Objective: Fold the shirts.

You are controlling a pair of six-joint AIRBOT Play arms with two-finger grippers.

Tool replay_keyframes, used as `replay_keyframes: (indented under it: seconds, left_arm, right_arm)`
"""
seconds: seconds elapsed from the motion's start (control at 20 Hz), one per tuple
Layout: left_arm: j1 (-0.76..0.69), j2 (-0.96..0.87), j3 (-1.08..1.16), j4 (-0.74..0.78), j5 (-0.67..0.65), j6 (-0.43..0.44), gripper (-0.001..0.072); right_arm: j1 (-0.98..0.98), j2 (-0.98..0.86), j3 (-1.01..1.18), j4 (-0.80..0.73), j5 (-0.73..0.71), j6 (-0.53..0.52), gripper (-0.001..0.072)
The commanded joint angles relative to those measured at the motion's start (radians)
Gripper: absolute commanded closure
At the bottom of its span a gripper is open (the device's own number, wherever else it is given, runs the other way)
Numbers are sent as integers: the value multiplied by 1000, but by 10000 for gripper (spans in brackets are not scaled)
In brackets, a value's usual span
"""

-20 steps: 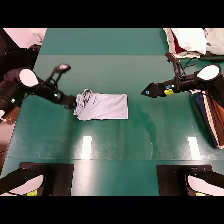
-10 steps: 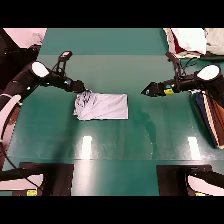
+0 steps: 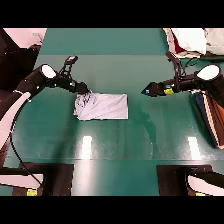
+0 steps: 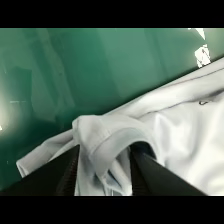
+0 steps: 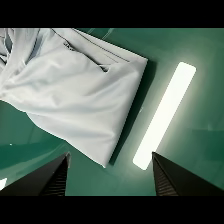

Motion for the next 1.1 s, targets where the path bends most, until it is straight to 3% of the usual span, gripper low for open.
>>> replay_keyframes:
  seconds: [0.0, 0.05, 0.3, 0.5, 0.55, 0.6, 0.65, 0.7, 0.75, 0.9, 1.05]
  left_arm:
    - [0, -14, 6, -6, 37, 12, 514]
    - [3, -13, 19, -4, 35, 16, 678]
    - [50, -9, 172, 173, -84, 19, 686]
    - [117, -16, 176, 199, -154, 13, 684]
    - [137, -14, 177, 203, -183, -7, 544]
    - [162, -10, 177, 198, -229, -35, 189]
    - [188, -7, 177, 174, -290, -55, 117]
    - [215, -5, 176, 125, -367, -39, 205]
    - [233, 0, 167, 64, -424, 6, 227]
    - [229, 66, 50, -81, -417, 70, 227]
    - [177, 124, -51, -70, -338, 98, 227]
  right_arm:
    - [0, 0, 0, 1, 1, 14, 134]
    - [-1, 0, 0, 1, 1, 15, 134]
    - [0, 0, 0, 1, 1, 17, 133]
    - [0, 0, 0, 1, 2, 18, 134]
    - [-1, 0, 0, 1, 1, 18, 133]
    - [-1, 0, 0, 1, 0, 17, 133]
    - [-1, 0, 0, 0, 0, 17, 134]
    - [-1, 0, 0, 0, 0, 17, 133]
    - [0, 0, 0, 0, 0, 17, 134]
    - [0, 0, 0, 0, 0, 17, 133]
    - [0, 0, 0, 0, -6, 17, 133]
